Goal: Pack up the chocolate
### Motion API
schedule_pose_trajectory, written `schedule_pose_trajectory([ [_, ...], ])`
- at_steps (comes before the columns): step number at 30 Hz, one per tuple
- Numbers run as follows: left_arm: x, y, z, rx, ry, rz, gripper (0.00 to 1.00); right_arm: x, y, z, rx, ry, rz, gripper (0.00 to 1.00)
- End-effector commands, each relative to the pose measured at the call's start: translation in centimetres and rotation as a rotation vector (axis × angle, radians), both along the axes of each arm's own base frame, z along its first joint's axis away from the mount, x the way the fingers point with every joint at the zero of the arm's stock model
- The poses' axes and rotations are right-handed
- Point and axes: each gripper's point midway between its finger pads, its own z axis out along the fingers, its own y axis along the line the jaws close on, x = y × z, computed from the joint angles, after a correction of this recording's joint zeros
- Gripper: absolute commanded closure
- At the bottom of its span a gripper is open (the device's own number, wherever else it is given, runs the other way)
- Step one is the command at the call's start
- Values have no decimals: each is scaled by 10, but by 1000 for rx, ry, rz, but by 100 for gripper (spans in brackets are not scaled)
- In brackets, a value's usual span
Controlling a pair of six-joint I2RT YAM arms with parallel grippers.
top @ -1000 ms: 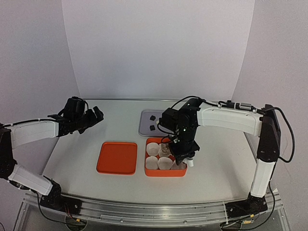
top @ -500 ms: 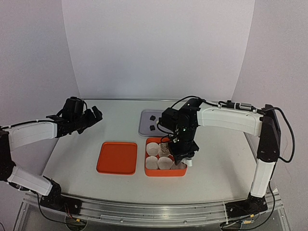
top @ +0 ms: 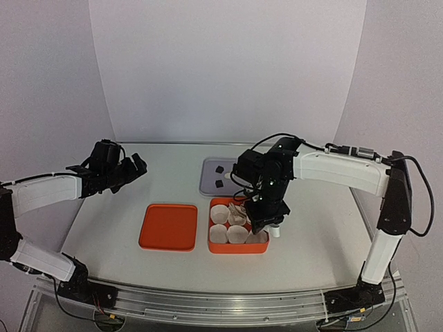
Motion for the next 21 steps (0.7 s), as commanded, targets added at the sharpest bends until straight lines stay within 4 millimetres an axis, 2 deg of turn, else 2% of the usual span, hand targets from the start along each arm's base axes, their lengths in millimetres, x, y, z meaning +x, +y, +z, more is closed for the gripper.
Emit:
schedule_pose_trajectory([
  [1, 4, 3, 11, -7, -31, 15, 0, -9, -1, 40, 110, -45, 13, 69],
  [6, 8, -1, 12, -11, -27, 1, 0, -11, 4, 73, 206, -89, 50, 69],
  [10, 12, -4, 13, -7, -25, -11, 0, 8, 9, 88, 227, -167, 137, 70],
  [12, 13, -5, 14, -2, -22, -14, 0, 31, 8, 90, 236, -180, 135, 70],
  [15, 13, -5, 15, 2, -24, -16, 0, 75, 0, 89, 267, -193, 157, 70],
  [18, 13, -2, 17, 12, -23, -2, 0, 117, -6, 86, 256, -253, 272, 71],
  [21, 11, 3, 19, 26, -23, 16, 0, 145, -11, 76, 252, -293, 477, 72],
])
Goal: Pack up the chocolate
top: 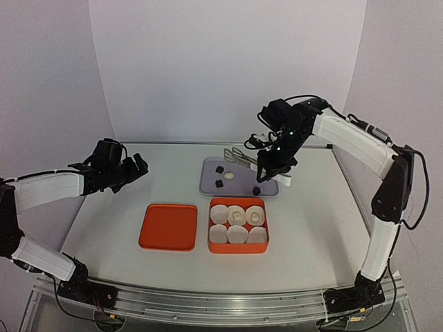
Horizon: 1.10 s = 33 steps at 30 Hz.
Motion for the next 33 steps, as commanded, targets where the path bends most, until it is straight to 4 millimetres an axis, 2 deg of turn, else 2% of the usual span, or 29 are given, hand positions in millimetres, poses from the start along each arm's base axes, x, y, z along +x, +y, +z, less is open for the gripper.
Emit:
schedule_pose_trajectory([
  [1, 7, 6, 25, 19, -51, 27, 0, 44, -8, -11, -10, -118, 349, 72],
  [6, 2, 13, 29, 28, -66, 47, 0, 102, -34, -29, 101, -108, 378, 73],
  [10, 0, 19, 31, 43, -62, 71, 0, 128, -45, -54, 72, -135, 462, 72],
  [19, 5, 24, 28, 76, -26, 106, 0, 140, -50, -87, 45, -126, 552, 69],
  [33, 9, 19, 20, 77, 2, 92, 0, 154, -61, -119, -50, -101, 547, 62],
])
